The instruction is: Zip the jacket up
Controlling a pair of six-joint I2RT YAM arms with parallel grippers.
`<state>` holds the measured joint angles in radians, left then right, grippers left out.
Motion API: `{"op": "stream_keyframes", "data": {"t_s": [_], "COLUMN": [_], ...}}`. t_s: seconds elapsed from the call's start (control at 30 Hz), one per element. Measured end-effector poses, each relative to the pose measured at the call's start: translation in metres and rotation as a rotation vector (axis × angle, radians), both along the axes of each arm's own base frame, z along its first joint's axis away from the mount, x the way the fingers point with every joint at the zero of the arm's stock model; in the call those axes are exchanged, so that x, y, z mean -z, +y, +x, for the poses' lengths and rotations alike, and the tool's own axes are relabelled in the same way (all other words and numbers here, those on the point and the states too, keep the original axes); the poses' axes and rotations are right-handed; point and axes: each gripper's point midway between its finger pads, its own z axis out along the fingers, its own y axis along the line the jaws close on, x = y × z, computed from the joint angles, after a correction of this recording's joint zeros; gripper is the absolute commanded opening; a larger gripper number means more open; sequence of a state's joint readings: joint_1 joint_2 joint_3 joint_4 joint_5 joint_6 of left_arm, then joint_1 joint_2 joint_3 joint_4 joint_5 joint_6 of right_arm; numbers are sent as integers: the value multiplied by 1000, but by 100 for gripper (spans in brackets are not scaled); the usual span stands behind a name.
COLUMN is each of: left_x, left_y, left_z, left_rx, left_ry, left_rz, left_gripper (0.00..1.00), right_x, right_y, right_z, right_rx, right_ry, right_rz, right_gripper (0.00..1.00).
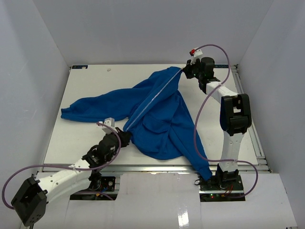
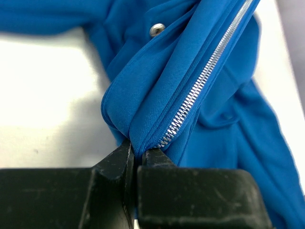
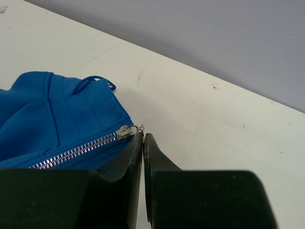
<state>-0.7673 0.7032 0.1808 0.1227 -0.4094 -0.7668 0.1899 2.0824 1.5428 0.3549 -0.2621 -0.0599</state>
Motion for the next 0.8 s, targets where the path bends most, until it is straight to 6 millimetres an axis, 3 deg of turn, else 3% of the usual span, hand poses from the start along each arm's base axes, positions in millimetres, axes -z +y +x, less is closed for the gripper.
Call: {"op": "stream_keyframes", "data": {"t_s": [0.07, 0.1, 0.13, 0.23, 0.27, 0.33, 0.37, 0.47, 0.6, 0.73, 0.8], "left_x": [14, 19, 23, 27, 28, 27, 26, 9, -45, -108, -124], "left_y": [-3, -4, -5, -8, -8, -10, -11, -17, -30, -40, -37], "left_z": [-3, -4, -6, -10, -11, -13, -14, -11, 2, 15, 13], "left_rx": [11, 16, 22, 53, 65, 91, 105, 147, 185, 183, 175], "left_ry": [29, 36, 40, 28, 24, 17, 11, -33, -147, -227, -255], "left_rz": [-11, -21, -28, -52, -50, -39, -30, -3, 8, -17, -45], "left_gripper": [1, 8, 31, 74, 85, 98, 98, 98, 98, 98, 98], "right_x": [-5, -10, -17, -35, -38, -37, -35, -21, -13, -28, -50], "right_y": [3, 7, 12, 25, 28, 33, 34, 40, 49, 48, 41], "right_z": [-1, -1, -1, -1, -1, -2, -4, -17, -41, -78, -100], "right_rx": [-28, -49, -73, -117, -121, -122, -115, -84, 20, 182, 235], "right_ry": [2, -6, -18, -69, -80, -81, -77, -33, 46, 160, 176], "right_rz": [14, 21, 29, 37, 38, 36, 33, 16, -22, -28, -3], "right_gripper": [8, 9, 12, 43, 53, 82, 89, 90, 90, 90, 90]}}
